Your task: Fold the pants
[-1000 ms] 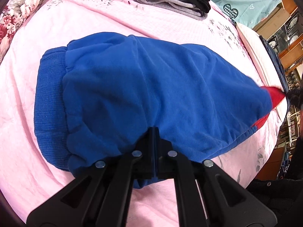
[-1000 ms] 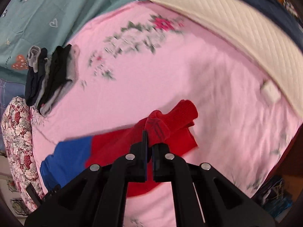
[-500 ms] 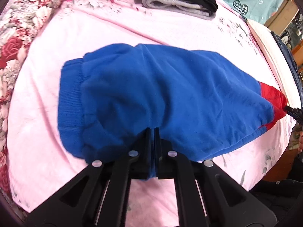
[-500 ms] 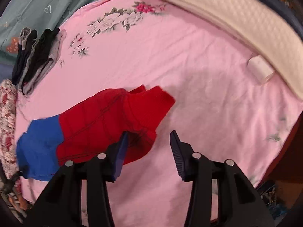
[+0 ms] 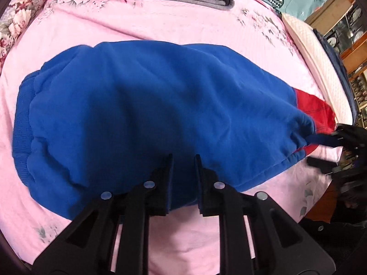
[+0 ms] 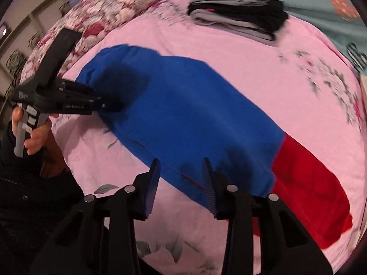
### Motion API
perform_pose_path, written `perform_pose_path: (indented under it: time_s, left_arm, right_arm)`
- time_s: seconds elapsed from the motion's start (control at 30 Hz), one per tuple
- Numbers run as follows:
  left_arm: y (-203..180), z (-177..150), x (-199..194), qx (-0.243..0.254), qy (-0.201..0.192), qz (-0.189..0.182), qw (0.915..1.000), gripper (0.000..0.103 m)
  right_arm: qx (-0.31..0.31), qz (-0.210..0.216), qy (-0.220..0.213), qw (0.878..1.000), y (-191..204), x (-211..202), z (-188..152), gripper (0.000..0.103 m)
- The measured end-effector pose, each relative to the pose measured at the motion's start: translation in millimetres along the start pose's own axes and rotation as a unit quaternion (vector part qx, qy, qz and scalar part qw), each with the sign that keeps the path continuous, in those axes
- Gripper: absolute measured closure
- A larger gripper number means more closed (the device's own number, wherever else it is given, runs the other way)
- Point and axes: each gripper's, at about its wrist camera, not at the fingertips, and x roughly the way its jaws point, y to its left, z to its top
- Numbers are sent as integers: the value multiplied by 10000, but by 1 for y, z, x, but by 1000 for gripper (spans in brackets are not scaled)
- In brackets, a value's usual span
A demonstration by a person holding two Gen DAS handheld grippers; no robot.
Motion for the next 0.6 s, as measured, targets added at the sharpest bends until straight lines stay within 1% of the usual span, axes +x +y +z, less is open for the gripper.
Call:
perform_pose_path:
  time_s: [0.07, 0.13, 0.27, 0.37, 0.4, 0.43, 0.47, 0.5, 0.6]
  left_arm:
    - [5, 0, -1, -106, 0, -126, 9999, 87]
    - [9, -1, 0, -173, -19, -206, 9996, 87]
    - [15, -2, -1, -217, -14, -313, 9993, 87]
    - [15, -1, -1, -220, -5, -350, 9991, 87]
    - [16, -1, -1, -224, 0, -363, 9991, 87]
    - [18, -1, -1, -230, 4, -348, 9991, 87]
    - [19, -2, -3, -238, 0, -344, 9991, 87]
    - [20, -2, -4, -249, -9, -326, 9992, 87]
    - [25, -4, -11, -254, -127, -125, 9995, 87]
  right_arm:
    - [-341, -23, 224, 9992, 11, 21, 12, 70]
    - [-615, -28, 413, 9972, 18, 35, 16, 70]
    - [-893, 100, 583, 9943, 30, 41, 20, 70]
    - [-982, -183, 594, 9932, 35, 48, 23, 70]
    - [-1013, -216, 655, 9925, 37, 52, 24, 70]
    - [-1033, -233, 711, 9918, 38, 58, 24, 74]
    - [-1021, -212, 663, 9923, 39, 58, 24, 79]
    - [-990, -127, 721, 9924, 39, 58, 24, 98]
    - [-819, 36, 824, 9932, 43, 50, 24, 100]
